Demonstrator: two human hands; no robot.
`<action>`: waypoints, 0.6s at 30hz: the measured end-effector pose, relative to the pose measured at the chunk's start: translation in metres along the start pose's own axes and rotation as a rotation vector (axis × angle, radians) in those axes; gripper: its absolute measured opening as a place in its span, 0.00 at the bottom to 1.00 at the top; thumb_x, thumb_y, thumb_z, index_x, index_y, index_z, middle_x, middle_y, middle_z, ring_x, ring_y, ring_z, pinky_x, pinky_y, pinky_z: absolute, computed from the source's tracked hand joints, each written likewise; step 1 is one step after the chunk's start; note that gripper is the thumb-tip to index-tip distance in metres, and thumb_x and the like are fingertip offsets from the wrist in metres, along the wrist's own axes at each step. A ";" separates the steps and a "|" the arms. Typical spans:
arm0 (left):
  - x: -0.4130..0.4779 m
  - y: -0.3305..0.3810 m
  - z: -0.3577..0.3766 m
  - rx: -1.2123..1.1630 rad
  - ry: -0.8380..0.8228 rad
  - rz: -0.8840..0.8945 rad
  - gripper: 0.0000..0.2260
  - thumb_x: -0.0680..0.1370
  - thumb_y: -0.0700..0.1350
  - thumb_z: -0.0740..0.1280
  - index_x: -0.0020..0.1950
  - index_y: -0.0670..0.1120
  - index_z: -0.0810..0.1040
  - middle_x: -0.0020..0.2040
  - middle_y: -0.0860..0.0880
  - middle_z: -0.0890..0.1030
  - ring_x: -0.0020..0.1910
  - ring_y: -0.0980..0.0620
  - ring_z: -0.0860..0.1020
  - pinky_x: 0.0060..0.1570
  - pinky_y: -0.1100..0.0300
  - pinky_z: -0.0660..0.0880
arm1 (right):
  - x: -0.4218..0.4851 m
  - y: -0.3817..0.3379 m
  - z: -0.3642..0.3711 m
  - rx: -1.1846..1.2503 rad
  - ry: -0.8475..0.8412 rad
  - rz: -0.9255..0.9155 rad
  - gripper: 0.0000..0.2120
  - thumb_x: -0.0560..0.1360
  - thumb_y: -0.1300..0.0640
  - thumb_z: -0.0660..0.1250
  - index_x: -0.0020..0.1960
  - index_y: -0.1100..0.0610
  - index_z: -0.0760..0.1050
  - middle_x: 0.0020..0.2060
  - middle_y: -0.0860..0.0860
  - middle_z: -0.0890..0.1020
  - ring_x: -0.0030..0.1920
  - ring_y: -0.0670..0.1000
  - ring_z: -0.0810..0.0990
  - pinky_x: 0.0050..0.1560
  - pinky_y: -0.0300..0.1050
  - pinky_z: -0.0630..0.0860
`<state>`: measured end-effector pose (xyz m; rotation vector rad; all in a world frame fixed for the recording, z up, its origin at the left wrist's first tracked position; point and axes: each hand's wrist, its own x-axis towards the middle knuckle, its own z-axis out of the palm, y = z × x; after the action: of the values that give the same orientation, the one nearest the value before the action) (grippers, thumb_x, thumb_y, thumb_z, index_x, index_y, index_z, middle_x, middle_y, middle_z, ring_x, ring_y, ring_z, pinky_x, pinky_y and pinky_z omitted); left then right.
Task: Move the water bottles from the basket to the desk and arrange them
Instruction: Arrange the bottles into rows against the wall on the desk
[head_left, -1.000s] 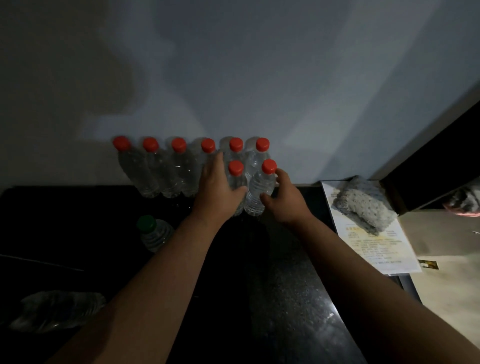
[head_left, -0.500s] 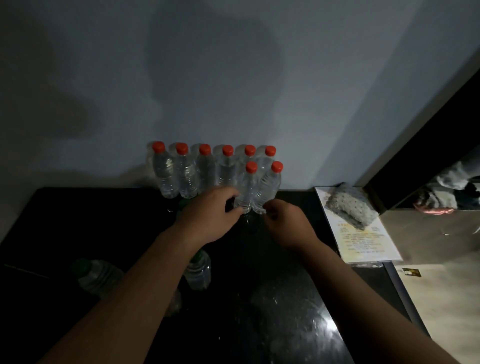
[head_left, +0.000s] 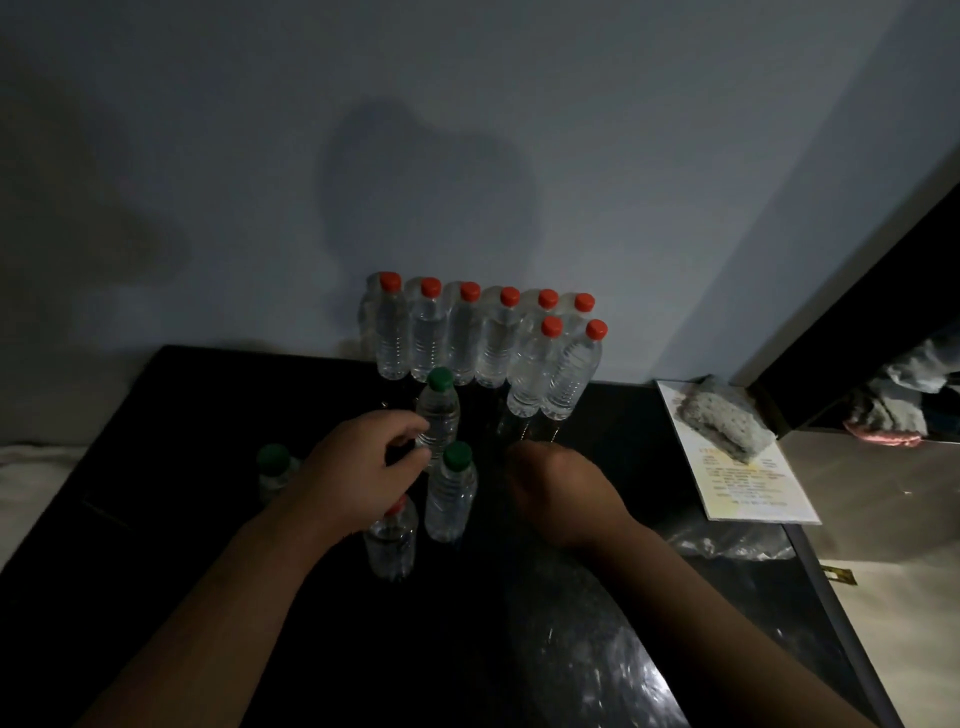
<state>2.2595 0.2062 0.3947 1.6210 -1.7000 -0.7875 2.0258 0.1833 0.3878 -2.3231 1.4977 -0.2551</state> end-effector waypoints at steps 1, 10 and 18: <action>-0.007 -0.004 -0.004 0.048 0.008 0.001 0.11 0.75 0.47 0.70 0.56 0.53 0.80 0.53 0.54 0.81 0.52 0.57 0.80 0.54 0.55 0.78 | -0.001 -0.002 0.000 -0.026 -0.008 -0.016 0.09 0.77 0.52 0.61 0.54 0.54 0.75 0.49 0.53 0.80 0.48 0.55 0.79 0.47 0.54 0.77; -0.061 -0.017 -0.013 0.068 0.059 -0.266 0.12 0.75 0.41 0.71 0.58 0.46 0.80 0.51 0.51 0.79 0.52 0.52 0.78 0.57 0.54 0.76 | -0.018 -0.006 0.012 0.002 -0.040 -0.087 0.12 0.77 0.48 0.61 0.55 0.53 0.75 0.50 0.52 0.79 0.49 0.55 0.79 0.47 0.51 0.77; -0.099 -0.025 -0.017 -0.016 0.127 -0.327 0.11 0.76 0.40 0.69 0.47 0.58 0.77 0.51 0.54 0.79 0.53 0.55 0.79 0.58 0.55 0.75 | -0.034 -0.004 0.023 0.073 -0.043 -0.110 0.14 0.76 0.52 0.63 0.61 0.52 0.74 0.53 0.52 0.78 0.53 0.55 0.79 0.50 0.51 0.77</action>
<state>2.2902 0.3037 0.3806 1.9232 -1.3554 -0.8283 2.0232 0.2203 0.3700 -2.3408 1.3201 -0.2828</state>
